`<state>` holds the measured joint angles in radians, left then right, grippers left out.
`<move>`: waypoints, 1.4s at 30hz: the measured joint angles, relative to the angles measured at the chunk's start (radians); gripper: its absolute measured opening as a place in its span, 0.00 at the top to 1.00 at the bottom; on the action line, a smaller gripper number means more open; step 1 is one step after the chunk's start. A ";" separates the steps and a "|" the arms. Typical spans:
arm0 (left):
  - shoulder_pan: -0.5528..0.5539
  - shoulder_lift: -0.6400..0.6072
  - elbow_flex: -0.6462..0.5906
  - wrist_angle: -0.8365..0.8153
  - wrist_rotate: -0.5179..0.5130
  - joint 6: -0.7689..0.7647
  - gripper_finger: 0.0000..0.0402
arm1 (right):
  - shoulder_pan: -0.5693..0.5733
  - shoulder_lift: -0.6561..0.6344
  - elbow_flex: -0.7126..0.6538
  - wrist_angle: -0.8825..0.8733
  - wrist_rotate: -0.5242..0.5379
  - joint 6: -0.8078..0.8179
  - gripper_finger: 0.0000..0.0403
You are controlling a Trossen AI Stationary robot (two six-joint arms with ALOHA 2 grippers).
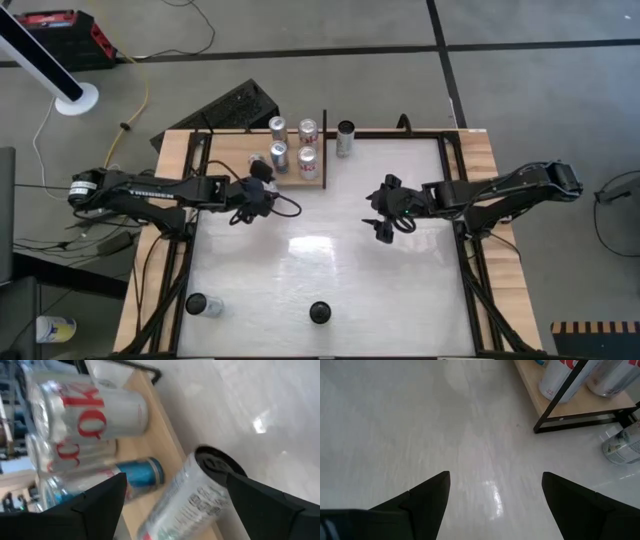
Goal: Place canned beverage on shelf
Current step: Put the right pink soda can on the shelf
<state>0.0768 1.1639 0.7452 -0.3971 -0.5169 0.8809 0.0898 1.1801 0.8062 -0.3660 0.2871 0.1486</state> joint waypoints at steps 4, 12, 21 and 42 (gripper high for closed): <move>-0.001 -0.001 0.000 -0.018 0.022 -0.019 0.18 | -0.007 0.000 0.000 0.000 0.000 0.000 0.16; -0.001 -0.001 0.000 -0.024 0.077 -0.037 0.18 | -0.007 0.000 0.000 0.003 0.000 0.000 0.16; 0.030 0.001 0.000 -0.060 0.146 0.214 0.18 | -0.007 0.000 0.000 0.004 0.000 0.000 0.16; 0.194 0.072 0.000 -0.082 0.248 0.456 0.18 | -0.007 0.000 0.000 0.004 0.000 0.000 0.16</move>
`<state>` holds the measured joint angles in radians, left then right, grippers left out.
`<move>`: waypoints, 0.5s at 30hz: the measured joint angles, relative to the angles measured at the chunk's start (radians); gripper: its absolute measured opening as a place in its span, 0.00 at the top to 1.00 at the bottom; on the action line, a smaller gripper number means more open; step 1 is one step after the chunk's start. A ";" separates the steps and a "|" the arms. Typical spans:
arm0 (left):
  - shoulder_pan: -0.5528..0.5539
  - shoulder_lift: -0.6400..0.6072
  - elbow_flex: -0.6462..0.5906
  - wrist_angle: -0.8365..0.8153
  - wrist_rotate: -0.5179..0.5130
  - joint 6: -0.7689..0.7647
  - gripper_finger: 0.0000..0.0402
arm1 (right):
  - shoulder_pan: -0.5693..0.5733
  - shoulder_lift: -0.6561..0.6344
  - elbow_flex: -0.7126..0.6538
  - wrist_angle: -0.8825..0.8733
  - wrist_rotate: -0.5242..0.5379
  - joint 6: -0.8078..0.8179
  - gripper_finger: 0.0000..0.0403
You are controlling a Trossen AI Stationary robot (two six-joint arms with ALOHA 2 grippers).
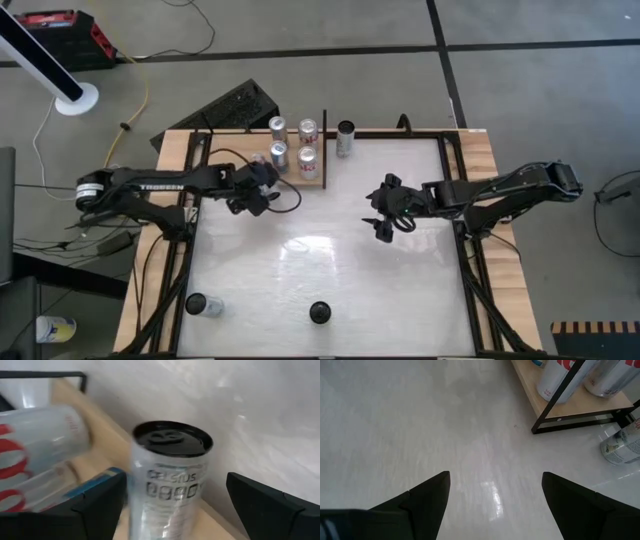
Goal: Place canned beverage on shelf
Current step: Put the right pink soda can on the shelf
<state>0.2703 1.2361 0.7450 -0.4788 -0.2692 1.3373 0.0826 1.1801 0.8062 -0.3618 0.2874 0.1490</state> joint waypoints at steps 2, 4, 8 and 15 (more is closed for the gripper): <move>0.000 0.036 0.000 0.023 -0.023 0.026 0.18 | 0.000 0.000 0.000 0.000 0.000 0.000 0.16; 0.000 0.061 -0.001 0.065 -0.035 0.028 0.18 | 0.002 0.000 0.000 -0.001 0.000 0.000 0.16; 0.002 0.086 -0.001 0.106 -0.040 0.063 0.18 | 0.003 0.000 0.000 -0.002 0.000 0.000 0.16; 0.010 0.101 -0.001 0.089 -0.031 0.062 0.18 | 0.002 0.000 0.000 -0.004 0.000 0.000 0.16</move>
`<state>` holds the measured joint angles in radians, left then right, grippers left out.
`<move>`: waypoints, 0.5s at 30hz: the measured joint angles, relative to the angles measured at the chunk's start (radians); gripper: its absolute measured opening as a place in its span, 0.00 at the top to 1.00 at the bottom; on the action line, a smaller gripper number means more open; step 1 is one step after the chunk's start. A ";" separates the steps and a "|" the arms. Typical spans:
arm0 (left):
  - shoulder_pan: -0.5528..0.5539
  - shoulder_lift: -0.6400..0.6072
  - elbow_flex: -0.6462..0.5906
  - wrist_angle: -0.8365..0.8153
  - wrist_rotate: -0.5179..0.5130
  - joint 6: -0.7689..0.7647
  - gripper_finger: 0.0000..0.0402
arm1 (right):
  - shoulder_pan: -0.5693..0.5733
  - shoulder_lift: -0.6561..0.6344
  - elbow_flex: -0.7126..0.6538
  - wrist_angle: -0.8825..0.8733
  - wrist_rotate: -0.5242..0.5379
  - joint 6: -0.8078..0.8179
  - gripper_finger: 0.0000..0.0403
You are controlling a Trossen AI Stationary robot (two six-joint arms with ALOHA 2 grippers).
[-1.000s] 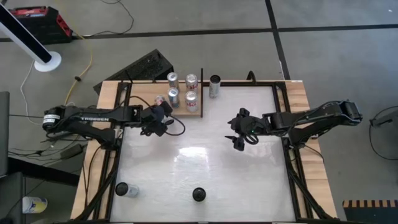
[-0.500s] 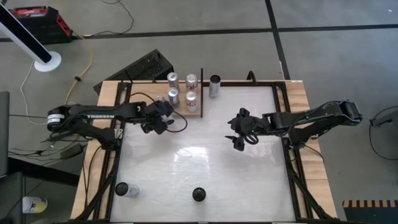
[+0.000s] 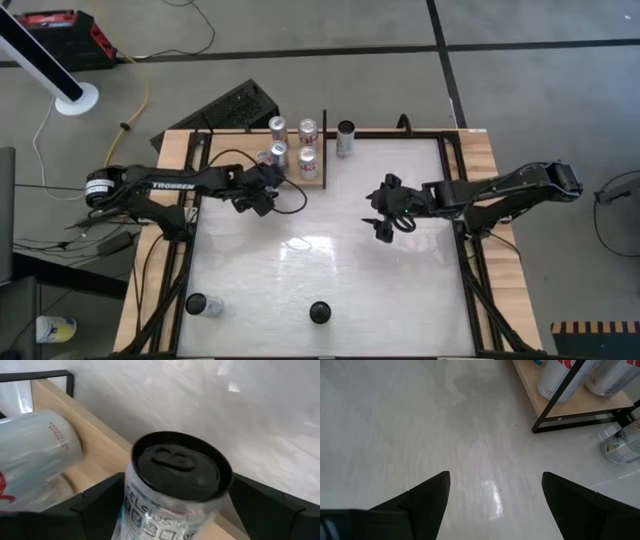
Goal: Place canned beverage on shelf
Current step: Put the right pink soda can on the shelf
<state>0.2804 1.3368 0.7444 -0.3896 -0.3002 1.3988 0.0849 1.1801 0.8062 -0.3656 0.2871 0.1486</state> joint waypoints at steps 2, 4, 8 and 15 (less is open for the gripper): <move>0.004 -0.001 0.000 0.004 0.008 -0.011 0.19 | 0.000 0.000 0.000 0.000 0.000 0.000 0.16; 0.007 -0.001 0.000 0.002 0.005 -0.020 0.22 | 0.000 0.000 0.000 0.000 0.000 0.001 0.16; 0.007 -0.001 0.000 0.003 0.000 -0.025 0.34 | 0.000 0.000 0.000 0.000 0.000 0.008 0.16; -0.001 -0.018 0.000 0.008 0.000 -0.094 0.40 | 0.000 0.000 0.000 0.000 0.000 0.008 0.16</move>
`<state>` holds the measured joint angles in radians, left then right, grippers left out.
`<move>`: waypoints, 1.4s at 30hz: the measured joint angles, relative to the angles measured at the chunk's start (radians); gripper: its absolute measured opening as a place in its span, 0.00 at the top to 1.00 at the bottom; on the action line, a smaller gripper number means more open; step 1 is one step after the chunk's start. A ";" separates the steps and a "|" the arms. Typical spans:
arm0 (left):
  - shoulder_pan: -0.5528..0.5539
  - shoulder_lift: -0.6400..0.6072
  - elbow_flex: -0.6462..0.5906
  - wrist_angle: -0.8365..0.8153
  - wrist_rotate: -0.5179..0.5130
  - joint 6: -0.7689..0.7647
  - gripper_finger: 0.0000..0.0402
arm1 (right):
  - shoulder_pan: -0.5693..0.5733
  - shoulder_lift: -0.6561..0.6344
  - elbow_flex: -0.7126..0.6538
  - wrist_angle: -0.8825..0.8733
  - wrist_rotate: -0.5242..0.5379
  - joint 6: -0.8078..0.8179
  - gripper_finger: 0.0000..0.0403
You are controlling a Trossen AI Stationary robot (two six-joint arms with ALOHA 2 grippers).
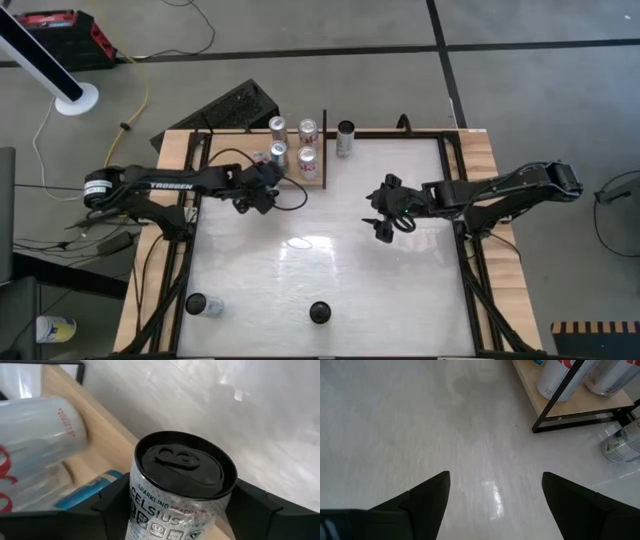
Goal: Place canned beverage on shelf
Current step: Put the right pink soda can on the shelf
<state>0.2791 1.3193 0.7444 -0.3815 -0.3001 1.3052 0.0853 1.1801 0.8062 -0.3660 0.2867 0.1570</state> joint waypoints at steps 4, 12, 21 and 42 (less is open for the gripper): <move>-0.032 -0.059 0.000 -0.005 0.034 -0.082 0.40 | 0.000 0.000 0.000 0.000 0.000 0.000 0.16; -0.085 -0.300 0.000 -0.031 0.043 -0.407 0.40 | 0.000 0.000 0.000 0.000 0.000 0.002 0.16; 0.111 -0.570 -0.001 0.089 0.296 -0.993 0.40 | 0.000 0.000 0.000 0.006 0.000 0.002 0.16; 0.850 -0.313 -0.077 0.392 1.038 -1.172 0.40 | 0.055 0.000 0.000 -0.020 0.000 0.021 0.16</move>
<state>1.1288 1.0067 0.6670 0.0102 0.7383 0.1328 0.1405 1.1798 0.8062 -0.3863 0.2863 0.1776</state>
